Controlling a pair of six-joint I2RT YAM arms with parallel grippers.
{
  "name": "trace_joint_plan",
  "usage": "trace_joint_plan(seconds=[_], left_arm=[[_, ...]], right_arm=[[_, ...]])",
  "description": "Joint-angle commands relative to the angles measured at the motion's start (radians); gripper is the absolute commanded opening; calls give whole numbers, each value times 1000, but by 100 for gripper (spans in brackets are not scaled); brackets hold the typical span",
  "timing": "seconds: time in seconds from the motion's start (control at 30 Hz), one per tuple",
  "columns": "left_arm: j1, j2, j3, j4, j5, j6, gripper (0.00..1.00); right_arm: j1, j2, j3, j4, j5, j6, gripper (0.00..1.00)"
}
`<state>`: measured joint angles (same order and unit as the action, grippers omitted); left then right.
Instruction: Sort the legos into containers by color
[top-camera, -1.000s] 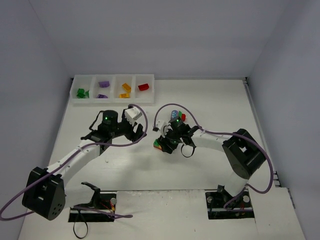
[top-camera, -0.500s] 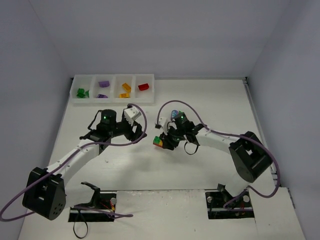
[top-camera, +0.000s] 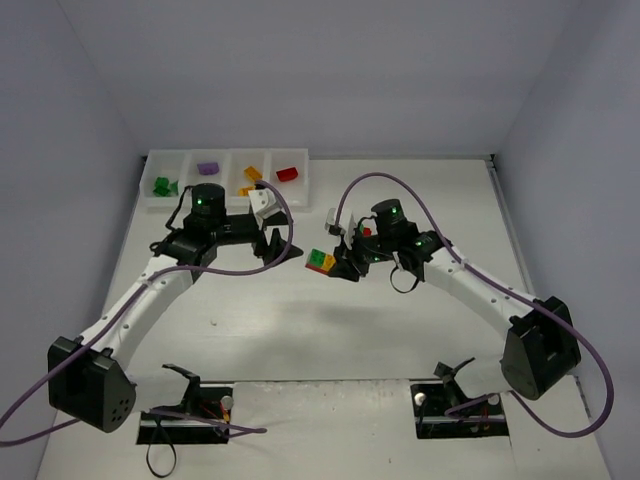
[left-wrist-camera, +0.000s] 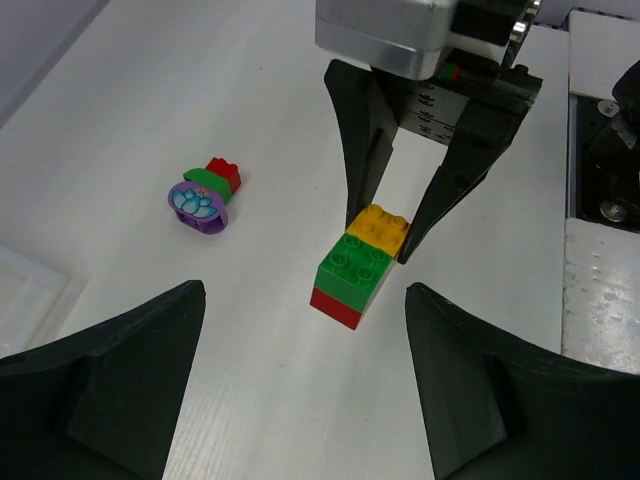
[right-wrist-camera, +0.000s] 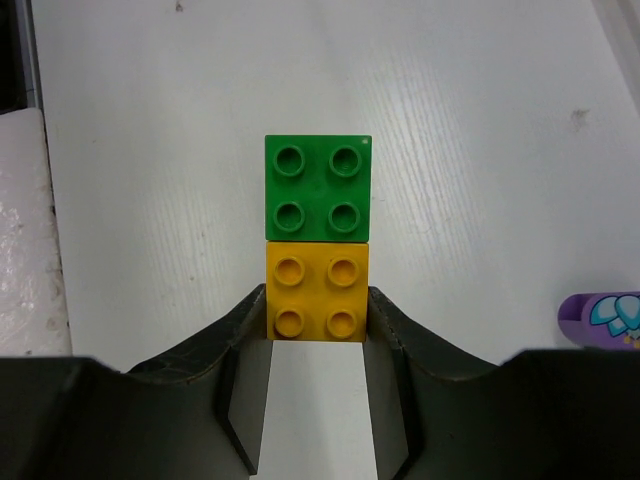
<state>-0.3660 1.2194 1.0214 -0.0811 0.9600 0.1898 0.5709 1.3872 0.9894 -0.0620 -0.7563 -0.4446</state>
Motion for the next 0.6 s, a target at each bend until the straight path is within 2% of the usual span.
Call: trace_joint_plan(seconds=[0.0,0.1,0.2,0.37,0.43,0.57], left_arm=[[4,34,75,-34,100,74,75],[-19,69,135,-133,115,181,75],[-39,95,175,-213,115,223,75],[-57,121,178,-220,121,238,73],[-65,132,183,-221,125,240,68],[-82,157,200,-236,128,241,67]], right_arm=[[3,-34,34,-32,-49,-25,0],[4,-48,46,-35,-57,-25,0],[4,-59,55,-45,-54,-29,0],[6,-65,61,-59,-66,-29,0],[7,-68,63,-61,-71,-28,0],[9,-71,63,-64,-72,-28,0]])
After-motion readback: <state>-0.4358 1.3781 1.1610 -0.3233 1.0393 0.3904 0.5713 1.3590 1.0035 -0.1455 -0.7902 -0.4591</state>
